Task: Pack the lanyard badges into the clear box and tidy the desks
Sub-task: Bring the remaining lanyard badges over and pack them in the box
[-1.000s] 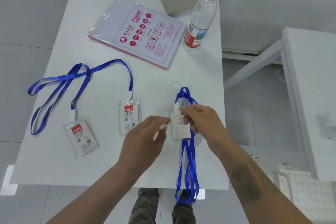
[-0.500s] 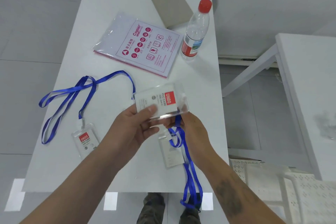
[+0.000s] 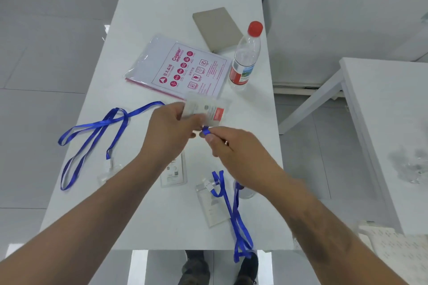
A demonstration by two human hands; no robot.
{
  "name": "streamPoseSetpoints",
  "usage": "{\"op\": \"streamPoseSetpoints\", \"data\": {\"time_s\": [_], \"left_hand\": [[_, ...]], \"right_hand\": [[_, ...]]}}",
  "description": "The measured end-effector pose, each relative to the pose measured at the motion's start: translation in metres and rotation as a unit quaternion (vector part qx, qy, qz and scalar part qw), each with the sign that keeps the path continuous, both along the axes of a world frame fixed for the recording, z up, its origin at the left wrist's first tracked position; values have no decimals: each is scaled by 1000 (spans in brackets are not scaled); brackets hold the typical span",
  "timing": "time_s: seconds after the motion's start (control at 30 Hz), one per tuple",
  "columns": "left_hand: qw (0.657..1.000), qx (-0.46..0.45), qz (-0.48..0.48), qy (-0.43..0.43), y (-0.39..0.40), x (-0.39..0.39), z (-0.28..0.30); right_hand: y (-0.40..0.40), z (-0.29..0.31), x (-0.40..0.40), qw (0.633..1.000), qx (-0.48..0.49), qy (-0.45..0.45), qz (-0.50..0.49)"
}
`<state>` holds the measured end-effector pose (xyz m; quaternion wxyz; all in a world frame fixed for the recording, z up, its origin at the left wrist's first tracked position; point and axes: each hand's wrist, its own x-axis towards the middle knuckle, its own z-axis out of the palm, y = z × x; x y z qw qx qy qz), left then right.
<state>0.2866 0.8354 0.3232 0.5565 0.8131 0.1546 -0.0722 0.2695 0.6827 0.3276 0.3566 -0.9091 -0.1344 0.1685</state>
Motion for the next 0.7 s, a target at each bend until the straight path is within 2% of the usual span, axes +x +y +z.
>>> {"op": "streamPoseSetpoints", "data": {"time_s": [0.07, 0.13, 0.2, 0.27, 0.33, 0.4, 0.47, 0.57, 0.63, 0.7], "left_hand": [[999, 25, -38, 20, 7, -4, -5], [993, 9, -71, 90, 13, -10, -3], [972, -99, -114, 179, 16, -19, 2], [930, -259, -130, 227, 16, -29, 9], [895, -375, -89, 225, 15, -37, 13], [878, -430, -23, 211, 10, -40, 11], [889, -411, 38, 197, 7, -39, 4], [949, -257, 74, 168, 2, -40, -9], [975, -162, 59, 143, 3, -44, -16], [984, -116, 13, 137, 3, -49, -19]], "right_hand": [[-8, 18, 11, 1000, -6, -22, 3], [-20, 30, 26, 999, 23, -13, -27], [-31, 30, 40, 996, 67, 15, -58], [-35, 22, 43, 987, 122, 64, -86], [-34, 11, 35, 973, 164, 112, -121], [-29, -1, 15, 969, 142, 149, -138], [-19, -7, -10, 973, 88, 178, -116], [-10, -11, -42, 988, 3, 155, -13], [-12, -8, -50, 991, -71, 105, 40], [-19, 4, -44, 994, -85, 56, 47]]}}
